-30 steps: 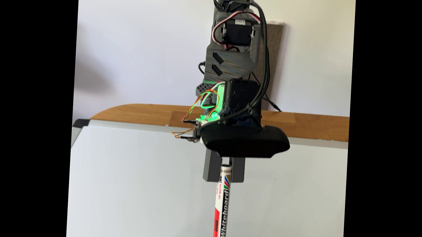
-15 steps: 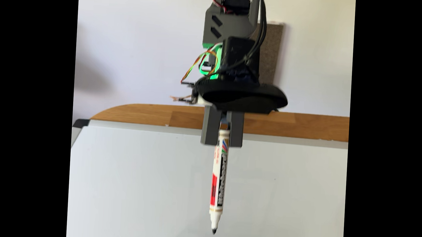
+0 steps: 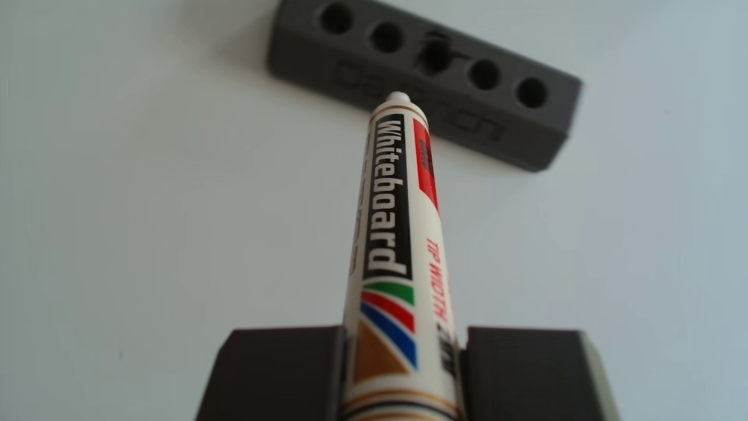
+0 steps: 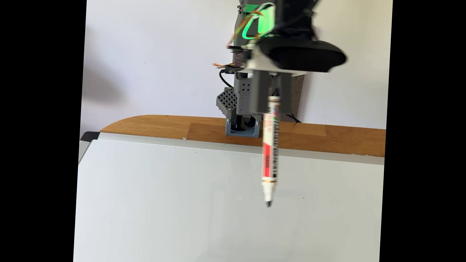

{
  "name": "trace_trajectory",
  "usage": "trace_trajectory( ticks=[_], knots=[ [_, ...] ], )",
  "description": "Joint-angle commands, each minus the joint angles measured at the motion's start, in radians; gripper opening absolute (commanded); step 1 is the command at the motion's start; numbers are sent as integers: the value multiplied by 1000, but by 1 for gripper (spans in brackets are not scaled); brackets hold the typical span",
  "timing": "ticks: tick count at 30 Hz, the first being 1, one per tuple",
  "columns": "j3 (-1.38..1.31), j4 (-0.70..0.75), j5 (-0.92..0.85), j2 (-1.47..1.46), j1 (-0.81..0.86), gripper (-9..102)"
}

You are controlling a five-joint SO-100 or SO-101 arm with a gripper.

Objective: Draw a face

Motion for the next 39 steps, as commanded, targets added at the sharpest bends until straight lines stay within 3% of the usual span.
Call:
trace_trajectory(
  ticks=[1, 8, 17, 21, 26, 34, 39],
  knots=[
    [-64, 28, -95, 69, -46, -1],
    [-55, 72, -377, 58, -170, -1],
    [193, 6, -873, 52, -140, -1],
    [219, -152, -877, 0, -44, -1],
    [218, -247, -896, -72, 18, -1],
    [218, -229, -933, -135, 12, -1],
    [218, -133, -936, -137, -11, -1]
  ],
)
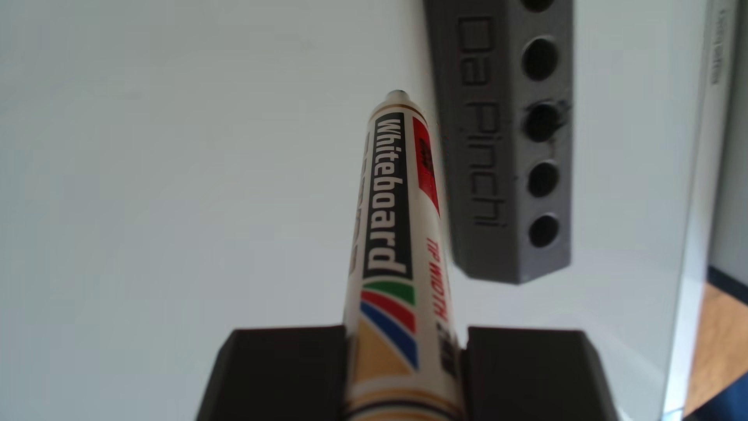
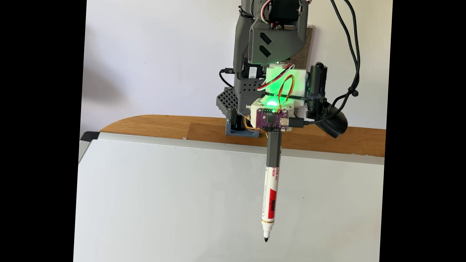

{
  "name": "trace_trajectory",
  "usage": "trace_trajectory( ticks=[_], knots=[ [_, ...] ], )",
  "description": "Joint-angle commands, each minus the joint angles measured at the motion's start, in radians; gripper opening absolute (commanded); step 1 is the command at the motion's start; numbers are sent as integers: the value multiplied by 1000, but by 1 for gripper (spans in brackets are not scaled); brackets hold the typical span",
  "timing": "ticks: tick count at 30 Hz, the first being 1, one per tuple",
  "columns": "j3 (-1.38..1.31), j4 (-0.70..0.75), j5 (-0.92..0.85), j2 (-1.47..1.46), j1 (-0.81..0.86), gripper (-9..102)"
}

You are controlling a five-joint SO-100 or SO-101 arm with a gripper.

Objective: Draw a face

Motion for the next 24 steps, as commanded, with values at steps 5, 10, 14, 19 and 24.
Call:
trace_trajectory(
  ticks=[5, 10, 14, 19, 24],
  knots=[
    [-6, 150, -9, 17, -44, -1],
    [-12, 152, -2, 20, -86, -1],
    [-78, 89, 6, 8, -106, -1],
    [-123, 34, -9, -26, -98, -1],
    [-144, 25, -8, -98, -94, -1]
  ],
)
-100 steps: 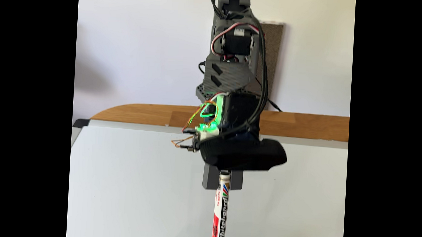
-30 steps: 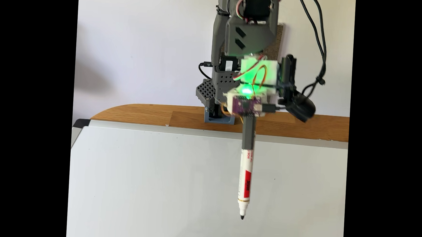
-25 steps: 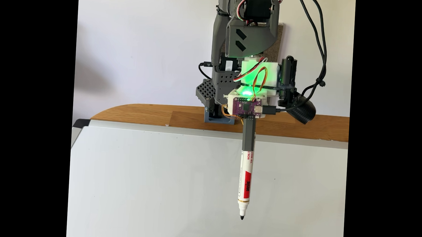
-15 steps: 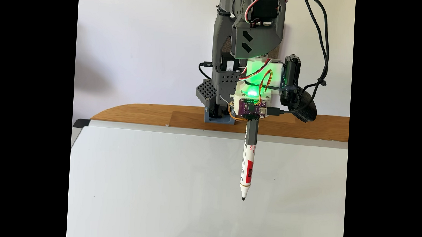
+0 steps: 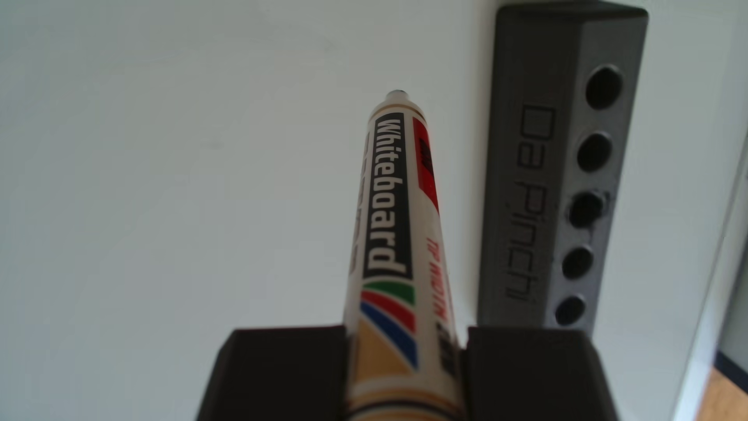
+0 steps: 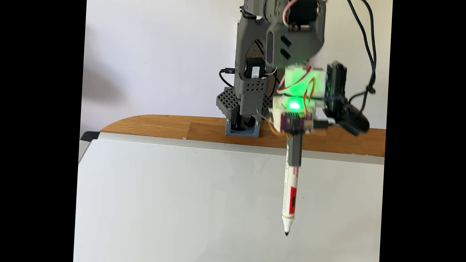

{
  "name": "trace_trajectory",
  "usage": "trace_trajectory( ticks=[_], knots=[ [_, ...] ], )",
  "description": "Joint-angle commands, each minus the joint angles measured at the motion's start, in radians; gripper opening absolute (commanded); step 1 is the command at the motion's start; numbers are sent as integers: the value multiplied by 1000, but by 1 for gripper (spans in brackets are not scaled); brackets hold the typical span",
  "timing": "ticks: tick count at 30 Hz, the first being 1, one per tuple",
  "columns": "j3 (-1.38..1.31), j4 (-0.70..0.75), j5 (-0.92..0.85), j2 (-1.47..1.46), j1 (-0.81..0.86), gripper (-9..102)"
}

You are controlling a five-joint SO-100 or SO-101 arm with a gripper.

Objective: Draw a face

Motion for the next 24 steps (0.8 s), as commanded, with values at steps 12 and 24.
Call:
trace_trajectory(
  ticks=[12, 24],
  knots=[
    [-72, -124, -3, -69, 9, -1],
    [-72, -135, -31, -117, 31, -1]
  ],
)
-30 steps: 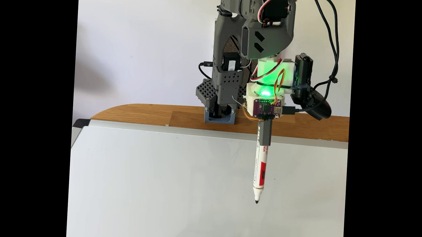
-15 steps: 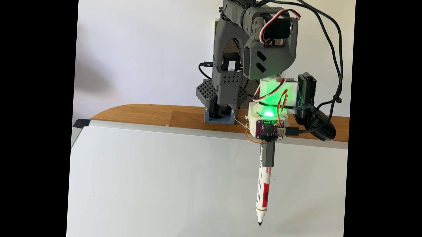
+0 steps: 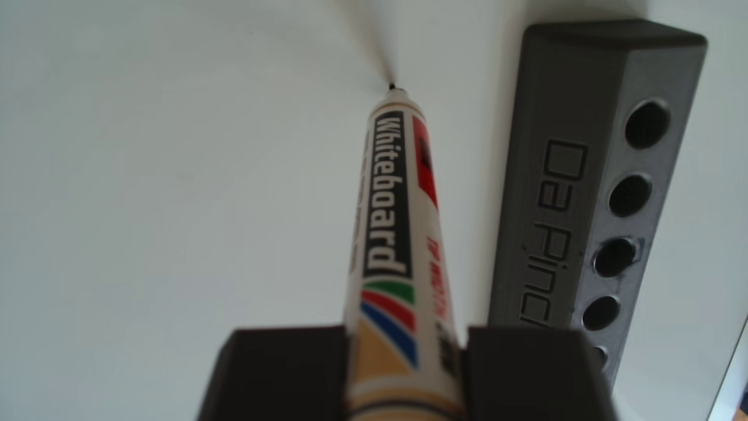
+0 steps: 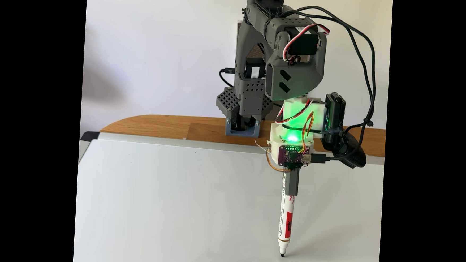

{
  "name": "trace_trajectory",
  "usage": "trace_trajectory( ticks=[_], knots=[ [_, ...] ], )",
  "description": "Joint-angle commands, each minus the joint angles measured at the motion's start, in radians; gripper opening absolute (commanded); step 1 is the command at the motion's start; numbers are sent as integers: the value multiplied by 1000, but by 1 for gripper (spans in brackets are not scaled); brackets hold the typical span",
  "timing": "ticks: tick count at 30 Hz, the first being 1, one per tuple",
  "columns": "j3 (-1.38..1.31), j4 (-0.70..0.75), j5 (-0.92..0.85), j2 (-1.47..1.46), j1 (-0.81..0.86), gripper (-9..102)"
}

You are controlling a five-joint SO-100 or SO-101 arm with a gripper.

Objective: Draw a face

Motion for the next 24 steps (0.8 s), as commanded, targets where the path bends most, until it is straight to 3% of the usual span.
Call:
trace_trajectory(
  ticks=[1, 6, 24],
  knots=[
    [-67, -15, -3, 11, 9, -1],
    [-57, -8, -3, 18, 9, -1],
    [-54, 247, 0, 64, 0, -1]
  ],
)
